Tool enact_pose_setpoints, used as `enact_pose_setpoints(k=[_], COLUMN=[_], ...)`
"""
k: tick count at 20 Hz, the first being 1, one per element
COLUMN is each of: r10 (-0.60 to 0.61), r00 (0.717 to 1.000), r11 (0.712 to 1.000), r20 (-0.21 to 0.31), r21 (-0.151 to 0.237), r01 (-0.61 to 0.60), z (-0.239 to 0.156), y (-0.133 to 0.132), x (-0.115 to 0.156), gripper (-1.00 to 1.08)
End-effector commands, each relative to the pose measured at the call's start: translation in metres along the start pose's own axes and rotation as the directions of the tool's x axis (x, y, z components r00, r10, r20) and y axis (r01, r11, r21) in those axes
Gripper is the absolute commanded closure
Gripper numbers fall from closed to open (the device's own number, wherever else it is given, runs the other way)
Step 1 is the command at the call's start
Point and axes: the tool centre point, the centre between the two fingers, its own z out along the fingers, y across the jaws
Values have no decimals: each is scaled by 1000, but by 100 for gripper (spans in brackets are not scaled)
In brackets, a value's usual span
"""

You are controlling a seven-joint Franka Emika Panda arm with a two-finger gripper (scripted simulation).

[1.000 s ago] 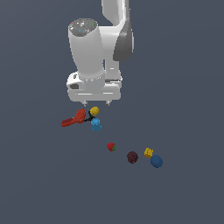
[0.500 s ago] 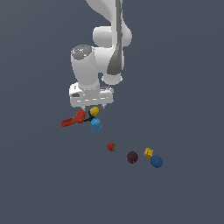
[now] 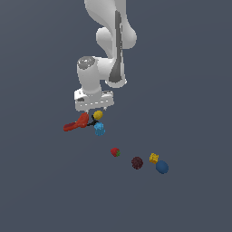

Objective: Pick up a designated object from a clutter of objects.

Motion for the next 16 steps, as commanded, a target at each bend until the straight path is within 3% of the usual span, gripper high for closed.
enact_pose_setpoints(k=[1, 8, 16], r10=[-17, -41, -42], r00=[1000, 999, 999], r11=[1000, 999, 999], r20=[-1, -1, -1], r21=[-3, -8, -8], r01=[17, 41, 42], z=[8, 21, 24], y=[0, 0, -1], x=[-11, -29, -30], gripper=[-92, -92, -92])
